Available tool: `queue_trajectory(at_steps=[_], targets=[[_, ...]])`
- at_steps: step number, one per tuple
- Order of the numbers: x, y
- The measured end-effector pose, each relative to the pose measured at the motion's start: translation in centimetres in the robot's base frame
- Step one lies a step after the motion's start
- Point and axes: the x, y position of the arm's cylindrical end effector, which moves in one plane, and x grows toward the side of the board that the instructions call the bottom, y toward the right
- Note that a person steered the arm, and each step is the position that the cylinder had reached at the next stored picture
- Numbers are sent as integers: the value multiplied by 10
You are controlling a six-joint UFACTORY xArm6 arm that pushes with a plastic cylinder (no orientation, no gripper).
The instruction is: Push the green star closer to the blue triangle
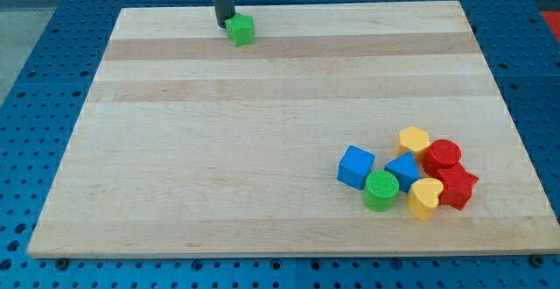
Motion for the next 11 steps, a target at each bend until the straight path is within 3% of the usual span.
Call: queue_trajectory(at_steps=[2, 5, 8, 11], targets=[[15, 49], [29, 16], [115, 18], [96, 42]])
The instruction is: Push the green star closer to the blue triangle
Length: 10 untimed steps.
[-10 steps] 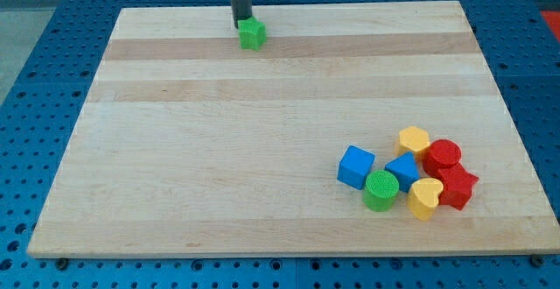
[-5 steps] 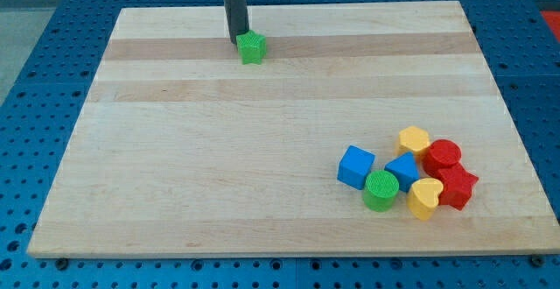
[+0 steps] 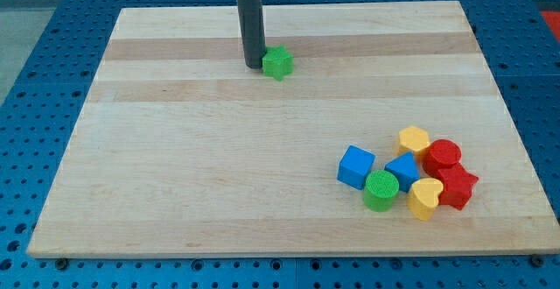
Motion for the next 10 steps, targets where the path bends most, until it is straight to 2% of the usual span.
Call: queue_trajectory(at_steps=[1, 4, 5, 10], targets=[[0, 5], [6, 117], [21, 124], [170, 143]])
